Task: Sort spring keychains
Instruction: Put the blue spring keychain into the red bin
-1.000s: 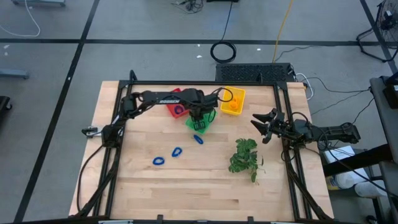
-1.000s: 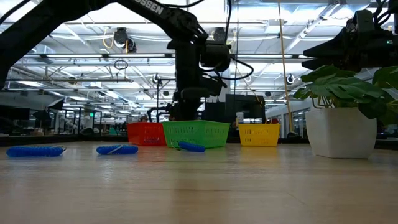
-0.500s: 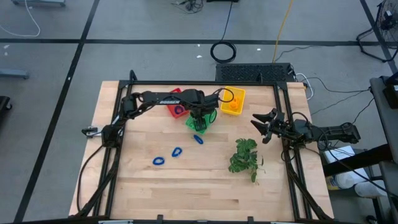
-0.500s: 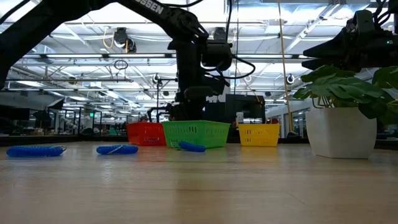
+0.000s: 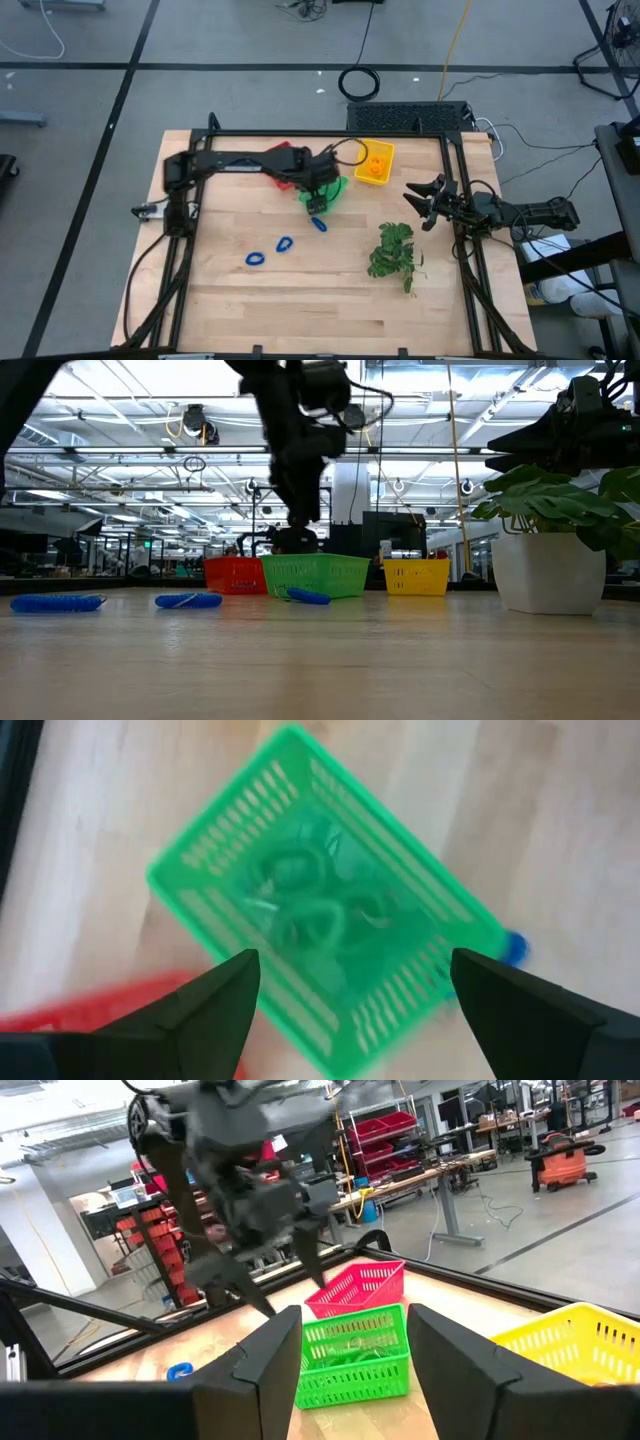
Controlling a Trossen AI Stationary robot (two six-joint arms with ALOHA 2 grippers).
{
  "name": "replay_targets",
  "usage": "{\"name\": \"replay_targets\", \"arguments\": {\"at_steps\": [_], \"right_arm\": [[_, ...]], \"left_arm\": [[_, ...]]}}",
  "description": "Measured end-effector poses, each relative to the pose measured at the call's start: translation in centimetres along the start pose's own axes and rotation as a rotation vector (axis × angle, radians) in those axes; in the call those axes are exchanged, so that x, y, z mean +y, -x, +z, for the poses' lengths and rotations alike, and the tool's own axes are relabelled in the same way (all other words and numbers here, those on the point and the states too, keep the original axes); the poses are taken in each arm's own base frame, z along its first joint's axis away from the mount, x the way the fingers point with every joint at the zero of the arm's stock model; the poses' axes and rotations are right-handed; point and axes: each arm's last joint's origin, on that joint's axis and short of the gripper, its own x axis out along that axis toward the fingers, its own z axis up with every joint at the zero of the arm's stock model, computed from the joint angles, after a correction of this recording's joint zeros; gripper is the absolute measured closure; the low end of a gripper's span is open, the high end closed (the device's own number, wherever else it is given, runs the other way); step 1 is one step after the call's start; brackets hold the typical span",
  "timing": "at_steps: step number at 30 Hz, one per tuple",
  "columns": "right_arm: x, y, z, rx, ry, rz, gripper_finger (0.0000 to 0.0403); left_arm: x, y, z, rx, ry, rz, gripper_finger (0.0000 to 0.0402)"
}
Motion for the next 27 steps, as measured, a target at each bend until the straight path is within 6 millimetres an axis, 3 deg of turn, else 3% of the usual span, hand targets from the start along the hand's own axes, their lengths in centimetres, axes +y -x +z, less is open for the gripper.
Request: {"name": "replay_targets", "arguments": {"at_steps": [11,20,27], "right_arm": [[0.0,0.0,0.0,0.0,0.0,0.0,0.0232],[0.0,0.0,0.0,0.0,0.0,0.0,0.0232],[0.0,0.0,0.0,0.0,0.0,-0.001,0.0232]], "left_arm": [[-1.2,3.6,-7.1,0.006,0.148,-0.009,0.0064],[-2.5,4.5,-13.5,0.069,0.352,-0.045,0.0064],[-4.1,3.8,-17.9,0.167,0.473,-0.066,0.0064]]}}
